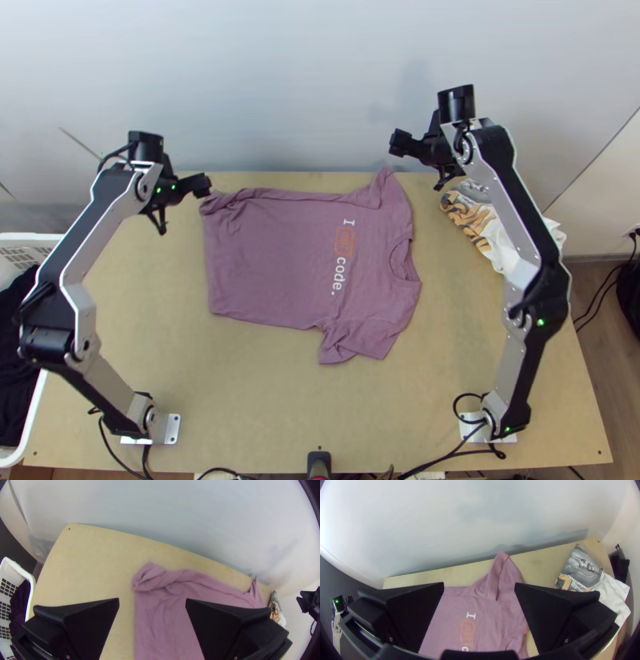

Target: Fold the t-shirt

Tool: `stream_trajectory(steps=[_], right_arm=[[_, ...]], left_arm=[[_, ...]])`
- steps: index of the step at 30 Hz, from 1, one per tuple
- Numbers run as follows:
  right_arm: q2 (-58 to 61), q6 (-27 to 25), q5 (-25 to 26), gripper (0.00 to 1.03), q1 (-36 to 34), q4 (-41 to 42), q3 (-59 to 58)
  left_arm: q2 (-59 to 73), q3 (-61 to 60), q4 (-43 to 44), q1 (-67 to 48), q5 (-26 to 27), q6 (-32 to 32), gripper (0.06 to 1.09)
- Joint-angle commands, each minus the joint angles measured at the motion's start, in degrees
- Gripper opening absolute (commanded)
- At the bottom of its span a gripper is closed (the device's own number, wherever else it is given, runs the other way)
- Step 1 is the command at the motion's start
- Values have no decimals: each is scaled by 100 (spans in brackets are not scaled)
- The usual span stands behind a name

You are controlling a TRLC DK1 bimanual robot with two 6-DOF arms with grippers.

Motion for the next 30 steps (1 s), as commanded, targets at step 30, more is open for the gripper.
stream_trajectory(steps=[30], right_arm=[[-2525, -389, -102, 98, 311, -184, -1662]], left_arm=[[-1437, -3549, 995, -761, 113, -46, 89]])
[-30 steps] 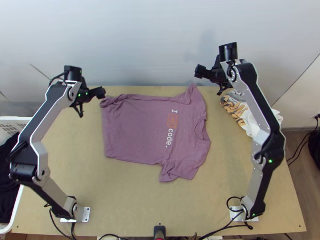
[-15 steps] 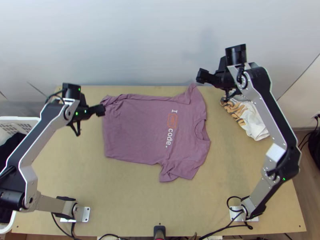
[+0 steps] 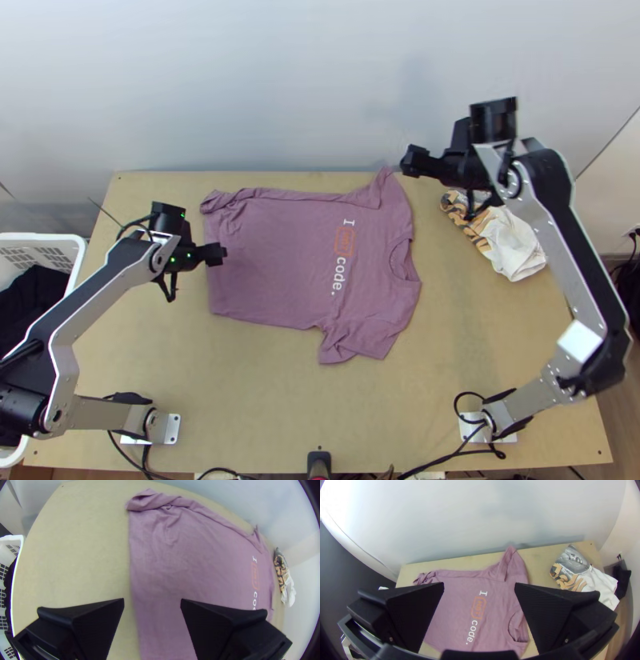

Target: Fold the t-shirt

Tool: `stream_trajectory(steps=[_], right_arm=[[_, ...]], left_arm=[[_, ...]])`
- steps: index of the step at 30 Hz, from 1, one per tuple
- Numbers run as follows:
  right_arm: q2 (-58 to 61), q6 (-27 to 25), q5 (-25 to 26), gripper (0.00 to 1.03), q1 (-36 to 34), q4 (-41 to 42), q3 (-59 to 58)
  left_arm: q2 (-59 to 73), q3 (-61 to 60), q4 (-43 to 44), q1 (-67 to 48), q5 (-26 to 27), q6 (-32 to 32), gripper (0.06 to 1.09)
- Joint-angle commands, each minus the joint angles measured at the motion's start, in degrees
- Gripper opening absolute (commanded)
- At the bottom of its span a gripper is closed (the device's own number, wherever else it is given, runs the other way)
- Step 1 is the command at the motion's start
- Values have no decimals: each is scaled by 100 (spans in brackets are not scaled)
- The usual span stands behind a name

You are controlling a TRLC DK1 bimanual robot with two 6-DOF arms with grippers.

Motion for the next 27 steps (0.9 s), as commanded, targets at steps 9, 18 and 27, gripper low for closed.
stream_trajectory(steps=[9, 18, 27], right_arm=[[-364, -197, 196, 98, -31, 30, -244], [-381, -197, 231, 98, -180, 30, -279], [-452, -232, 240, 98, -356, 30, -402]], left_arm=[[490, -332, 305, -208, -44, -36, 89], [692, -349, 217, -621, -255, -36, 64], [736, -182, 252, -841, -264, -106, 24]])
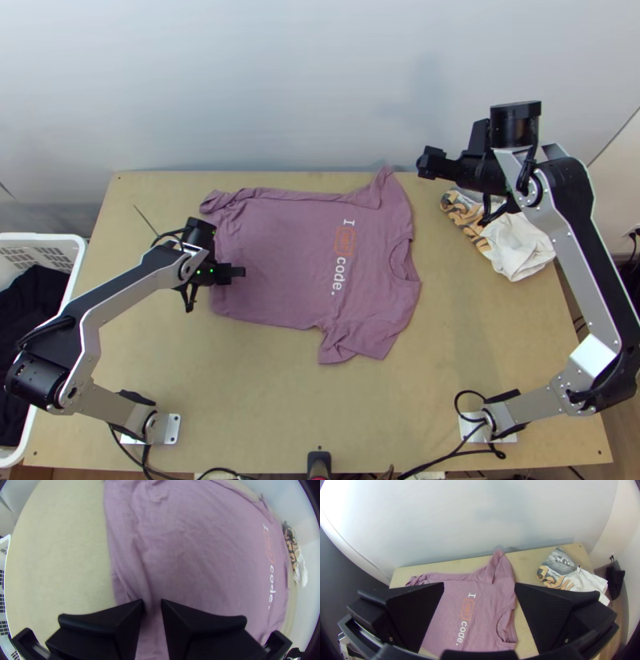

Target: Fold the t-shirt

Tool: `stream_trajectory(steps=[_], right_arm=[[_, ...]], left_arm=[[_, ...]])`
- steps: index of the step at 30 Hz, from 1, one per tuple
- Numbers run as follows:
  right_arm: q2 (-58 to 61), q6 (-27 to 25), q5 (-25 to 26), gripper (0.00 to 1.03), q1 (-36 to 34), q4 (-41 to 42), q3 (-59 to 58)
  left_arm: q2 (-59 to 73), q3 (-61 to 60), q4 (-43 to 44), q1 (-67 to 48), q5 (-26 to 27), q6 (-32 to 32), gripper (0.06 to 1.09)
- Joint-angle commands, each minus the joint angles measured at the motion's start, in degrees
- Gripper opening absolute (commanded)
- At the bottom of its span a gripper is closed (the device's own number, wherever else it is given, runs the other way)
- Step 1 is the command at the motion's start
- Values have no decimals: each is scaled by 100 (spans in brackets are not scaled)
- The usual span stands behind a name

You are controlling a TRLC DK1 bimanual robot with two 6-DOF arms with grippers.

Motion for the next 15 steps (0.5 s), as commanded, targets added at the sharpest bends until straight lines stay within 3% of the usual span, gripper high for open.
stream_trajectory(steps=[1, 4, 9, 15], right_arm=[[-67, -29, 8, 98, -133, 4, -120], [-93, -29, 8, 98, -168, -5, -182], [-120, -29, 8, 98, -168, -5, -235], [-129, -55, 8, 98, -203, -5, -270]], left_arm=[[30, 176, 29, -163, -17, -60, 19], [13, 475, 21, -234, -17, -86, 10], [285, 1460, -146, -620, -17, -104, 10], [1542, 2752, -551, -1508, -17, -165, 10]])
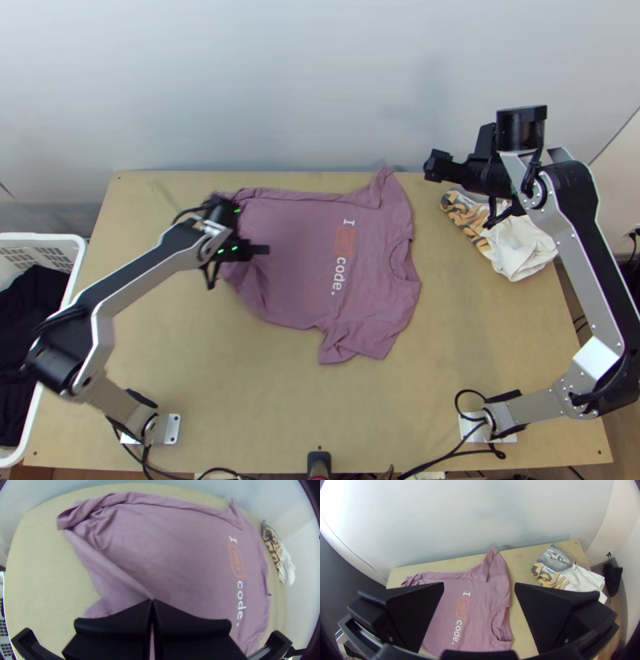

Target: Fold the t-shirt

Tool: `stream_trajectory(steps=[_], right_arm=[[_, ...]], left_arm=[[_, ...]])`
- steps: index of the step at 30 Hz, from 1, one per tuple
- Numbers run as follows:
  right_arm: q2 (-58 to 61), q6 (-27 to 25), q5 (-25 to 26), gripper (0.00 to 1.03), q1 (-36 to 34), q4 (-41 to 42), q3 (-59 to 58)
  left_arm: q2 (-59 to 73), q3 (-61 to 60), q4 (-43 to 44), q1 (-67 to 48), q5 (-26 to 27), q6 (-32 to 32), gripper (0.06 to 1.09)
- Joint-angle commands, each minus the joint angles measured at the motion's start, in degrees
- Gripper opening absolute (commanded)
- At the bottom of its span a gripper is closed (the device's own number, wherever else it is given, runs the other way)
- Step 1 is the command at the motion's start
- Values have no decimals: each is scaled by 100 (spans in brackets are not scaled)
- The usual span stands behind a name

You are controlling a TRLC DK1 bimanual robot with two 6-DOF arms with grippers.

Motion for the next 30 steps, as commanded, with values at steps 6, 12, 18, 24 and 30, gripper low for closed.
stream_trajectory(steps=[6, 12, 18, 24, 30], right_arm=[[-35, -16, -1, 98, -77, -27, -93], [-70, -7, -1, 98, -24, -27, -348], [-79, 2, -1, 98, 99, -27, -488], [-105, 2, -1, 98, 152, -27, -515], [-184, 2, -1, 98, 152, -27, -532]], left_arm=[[1798, 1749, -295, -1323, -6, -168, 54], [1393, 1811, -682, -1314, -15, -124, 98], [339, 1415, -928, -506, -15, 52, 101], [-224, 589, -919, 444, -15, 359, 101], [-268, -132, -699, 716, -24, 429, 101]])
